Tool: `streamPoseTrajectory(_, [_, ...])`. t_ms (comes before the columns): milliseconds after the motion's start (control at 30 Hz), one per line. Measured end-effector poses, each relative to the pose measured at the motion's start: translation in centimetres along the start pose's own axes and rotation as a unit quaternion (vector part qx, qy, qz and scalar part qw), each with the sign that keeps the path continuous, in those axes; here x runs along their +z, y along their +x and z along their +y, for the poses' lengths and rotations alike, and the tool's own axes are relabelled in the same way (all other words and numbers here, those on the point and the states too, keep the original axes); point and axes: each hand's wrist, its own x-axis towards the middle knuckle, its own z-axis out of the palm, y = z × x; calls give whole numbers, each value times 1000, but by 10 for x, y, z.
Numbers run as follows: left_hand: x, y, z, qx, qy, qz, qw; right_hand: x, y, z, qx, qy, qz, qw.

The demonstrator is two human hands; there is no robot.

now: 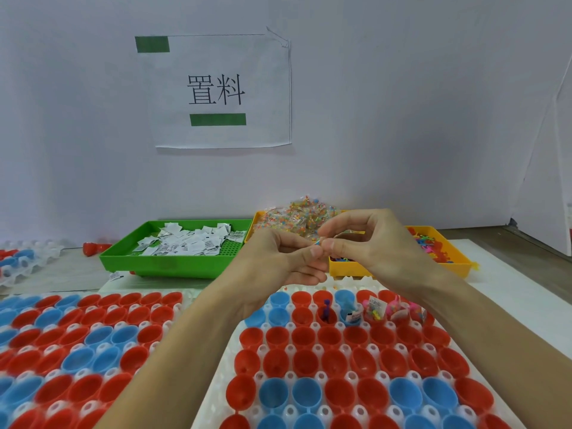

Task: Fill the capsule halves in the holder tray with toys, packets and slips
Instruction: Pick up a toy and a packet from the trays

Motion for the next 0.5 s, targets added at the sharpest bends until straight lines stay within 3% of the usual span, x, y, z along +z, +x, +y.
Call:
streamPoseTrajectory(233, [3, 0, 0, 76, 114, 56, 989, 1, 2, 1, 42, 35, -25, 998])
streamPoseTrajectory(400, [6, 5, -5, 150, 203, 112, 961, 2, 2, 0, 90, 89, -36, 991])
streamPoseTrajectory(500, [5, 5, -7, 189, 267, 107, 939, 1, 2, 1, 90, 93, -33, 991])
